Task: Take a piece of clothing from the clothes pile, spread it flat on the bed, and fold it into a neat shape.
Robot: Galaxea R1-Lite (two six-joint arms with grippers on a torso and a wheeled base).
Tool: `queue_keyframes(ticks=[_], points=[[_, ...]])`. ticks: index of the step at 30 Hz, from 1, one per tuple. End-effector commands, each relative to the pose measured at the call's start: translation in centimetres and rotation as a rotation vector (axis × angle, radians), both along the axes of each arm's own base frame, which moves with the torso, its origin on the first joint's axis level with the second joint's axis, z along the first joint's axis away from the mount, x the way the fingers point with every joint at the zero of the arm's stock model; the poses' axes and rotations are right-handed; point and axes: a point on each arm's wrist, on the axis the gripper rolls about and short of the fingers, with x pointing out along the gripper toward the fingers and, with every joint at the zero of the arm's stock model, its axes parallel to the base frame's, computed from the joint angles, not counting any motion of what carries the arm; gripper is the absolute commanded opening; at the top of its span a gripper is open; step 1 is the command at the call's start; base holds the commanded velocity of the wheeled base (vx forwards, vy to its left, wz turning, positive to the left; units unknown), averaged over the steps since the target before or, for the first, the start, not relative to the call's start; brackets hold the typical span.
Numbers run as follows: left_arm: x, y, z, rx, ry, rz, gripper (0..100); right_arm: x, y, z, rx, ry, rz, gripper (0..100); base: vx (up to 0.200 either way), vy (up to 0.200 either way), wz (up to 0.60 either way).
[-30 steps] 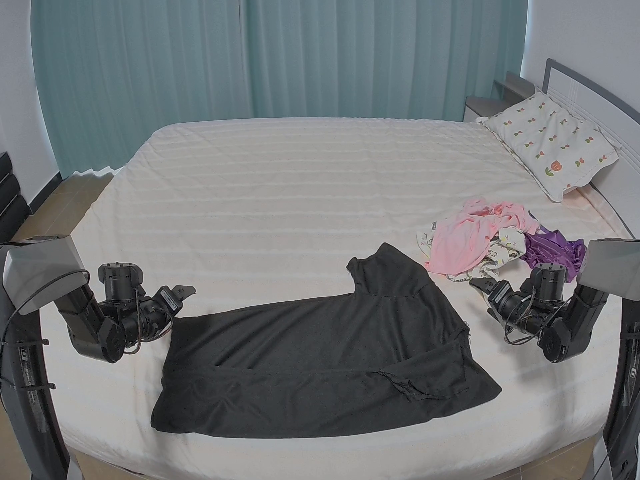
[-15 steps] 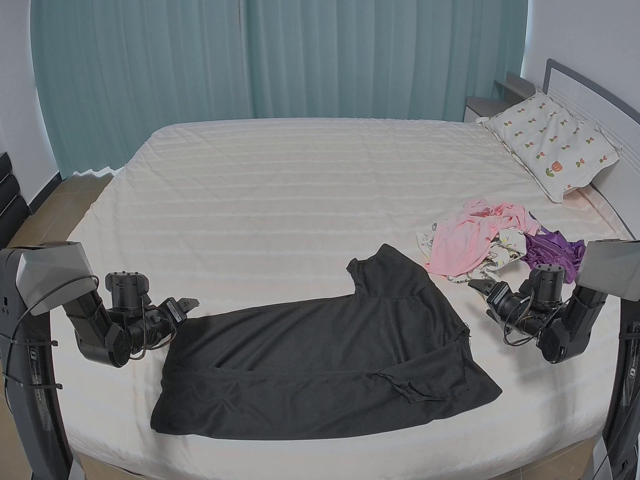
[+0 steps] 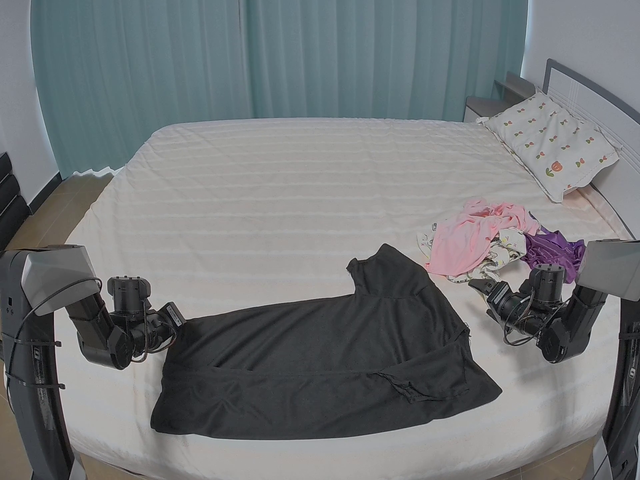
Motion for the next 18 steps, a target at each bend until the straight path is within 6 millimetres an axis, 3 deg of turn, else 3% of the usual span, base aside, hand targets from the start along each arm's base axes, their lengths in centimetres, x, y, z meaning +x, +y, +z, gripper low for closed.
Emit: queue_keyframes(ticks=[1, 18], points=[[0.1, 0.2, 0.0, 0.002, -0.002, 0.01, 0, 0.1, 0.0, 0.0, 0.0, -0.001, -0.001, 100, 0.0, 0.0, 0.0], [1.5, 1.0, 1.6, -0.021, -0.152, 0.113, 0, 0.1, 0.0, 0.1, 0.0, -0.006, -0.001, 100, 0.0, 0.0, 0.0]])
